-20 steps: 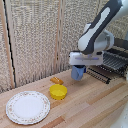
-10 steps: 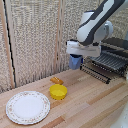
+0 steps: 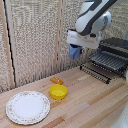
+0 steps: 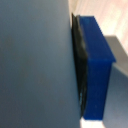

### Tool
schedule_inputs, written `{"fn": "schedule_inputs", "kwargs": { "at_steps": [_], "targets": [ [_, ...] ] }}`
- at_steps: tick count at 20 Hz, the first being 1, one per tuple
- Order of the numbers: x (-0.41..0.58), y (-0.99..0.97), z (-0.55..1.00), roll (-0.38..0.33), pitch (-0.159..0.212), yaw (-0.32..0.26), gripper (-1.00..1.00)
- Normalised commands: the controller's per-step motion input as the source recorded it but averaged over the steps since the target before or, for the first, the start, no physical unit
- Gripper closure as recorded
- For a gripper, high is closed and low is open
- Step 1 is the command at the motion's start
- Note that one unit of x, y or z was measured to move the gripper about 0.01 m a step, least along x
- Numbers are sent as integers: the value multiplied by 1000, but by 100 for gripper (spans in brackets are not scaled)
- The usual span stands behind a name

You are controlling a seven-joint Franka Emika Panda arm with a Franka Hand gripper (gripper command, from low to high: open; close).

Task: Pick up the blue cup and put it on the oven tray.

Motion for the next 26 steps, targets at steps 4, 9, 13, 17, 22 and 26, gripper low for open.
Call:
{"fn": "schedule_inputs", "kwargs": {
  "at_steps": [4, 9, 13, 17, 22, 26],
  "targets": [
    [85, -623, 670, 0, 220, -185, 100],
    [256, -740, 473, 0, 132, -134, 100],
    [360, -854, 355, 0, 74, -85, 100],
    [355, -871, 308, 0, 65, -77, 100],
    [161, -775, 82, 0, 83, -121, 100],
    [11, -723, -42, 0, 86, -152, 100]
  ]
}}
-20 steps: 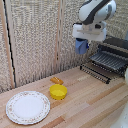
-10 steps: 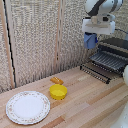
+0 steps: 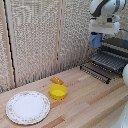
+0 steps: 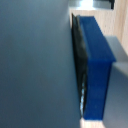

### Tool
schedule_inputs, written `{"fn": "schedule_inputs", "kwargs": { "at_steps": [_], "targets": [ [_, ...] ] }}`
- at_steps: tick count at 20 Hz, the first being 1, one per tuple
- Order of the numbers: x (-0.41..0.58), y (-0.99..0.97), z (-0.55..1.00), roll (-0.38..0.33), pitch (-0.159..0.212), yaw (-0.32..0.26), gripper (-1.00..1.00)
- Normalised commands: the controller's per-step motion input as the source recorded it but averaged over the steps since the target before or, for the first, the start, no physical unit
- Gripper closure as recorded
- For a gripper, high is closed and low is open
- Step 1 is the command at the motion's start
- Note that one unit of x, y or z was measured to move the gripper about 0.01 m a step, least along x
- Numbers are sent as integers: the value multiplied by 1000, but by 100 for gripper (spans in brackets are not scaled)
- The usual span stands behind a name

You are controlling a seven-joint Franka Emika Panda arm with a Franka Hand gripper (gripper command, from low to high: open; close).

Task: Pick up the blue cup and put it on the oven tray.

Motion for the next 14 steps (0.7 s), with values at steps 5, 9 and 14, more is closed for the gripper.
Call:
{"fn": "schedule_inputs", "kwargs": {
  "at_steps": [5, 9, 14],
  "targets": [
    [70, -773, -151, 0, 58, -122, 100],
    [181, -642, -231, 0, 30, -59, 100],
    [157, -527, -264, 5, 0, -22, 100]
  ]
}}
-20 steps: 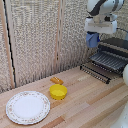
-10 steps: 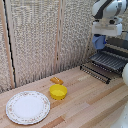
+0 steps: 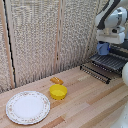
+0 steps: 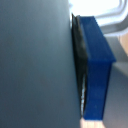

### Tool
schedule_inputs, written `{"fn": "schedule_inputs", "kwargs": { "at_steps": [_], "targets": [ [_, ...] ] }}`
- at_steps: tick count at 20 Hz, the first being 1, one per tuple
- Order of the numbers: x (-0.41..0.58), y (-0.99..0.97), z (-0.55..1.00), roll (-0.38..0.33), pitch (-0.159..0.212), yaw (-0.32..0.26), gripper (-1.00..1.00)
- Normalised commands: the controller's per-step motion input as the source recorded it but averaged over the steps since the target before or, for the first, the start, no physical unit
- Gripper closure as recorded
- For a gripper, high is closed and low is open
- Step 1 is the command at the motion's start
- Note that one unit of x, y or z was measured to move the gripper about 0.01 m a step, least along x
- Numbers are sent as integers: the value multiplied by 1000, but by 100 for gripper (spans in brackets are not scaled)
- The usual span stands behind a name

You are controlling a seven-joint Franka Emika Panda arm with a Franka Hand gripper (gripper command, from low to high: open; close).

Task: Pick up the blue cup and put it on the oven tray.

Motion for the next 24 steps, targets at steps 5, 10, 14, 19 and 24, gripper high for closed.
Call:
{"fn": "schedule_inputs", "kwargs": {
  "at_steps": [5, 10, 14, 19, 24],
  "targets": [
    [227, -570, -175, 25, 0, -43, 100],
    [62, -382, -33, 7, 7, -21, 100],
    [0, -165, 339, 0, -11, -61, -100],
    [0, -73, 581, 2, 10, -1, -100],
    [17, 21, 559, -8, 74, 68, -100]
  ]
}}
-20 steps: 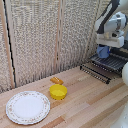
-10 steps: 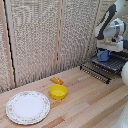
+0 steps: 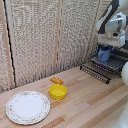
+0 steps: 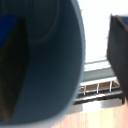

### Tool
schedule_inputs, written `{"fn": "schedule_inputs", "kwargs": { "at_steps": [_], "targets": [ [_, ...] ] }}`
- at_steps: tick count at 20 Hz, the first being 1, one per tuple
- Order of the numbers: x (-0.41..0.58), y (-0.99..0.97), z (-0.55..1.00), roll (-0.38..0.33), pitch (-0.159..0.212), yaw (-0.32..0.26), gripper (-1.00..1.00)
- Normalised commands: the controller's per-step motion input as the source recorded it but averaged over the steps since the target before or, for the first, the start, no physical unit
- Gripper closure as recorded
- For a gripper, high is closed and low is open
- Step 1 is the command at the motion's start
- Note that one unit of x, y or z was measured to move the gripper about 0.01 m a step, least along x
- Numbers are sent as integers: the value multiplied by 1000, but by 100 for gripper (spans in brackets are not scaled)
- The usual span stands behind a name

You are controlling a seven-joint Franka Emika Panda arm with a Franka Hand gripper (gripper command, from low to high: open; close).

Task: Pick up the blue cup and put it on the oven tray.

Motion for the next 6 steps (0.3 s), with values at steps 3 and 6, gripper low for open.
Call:
{"fn": "schedule_inputs", "kwargs": {
  "at_steps": [3, 6],
  "targets": [
    [12, 150, 508, 14, 134, 74, -100],
    [0, 247, 386, 0, 125, 67, -100]
  ]
}}
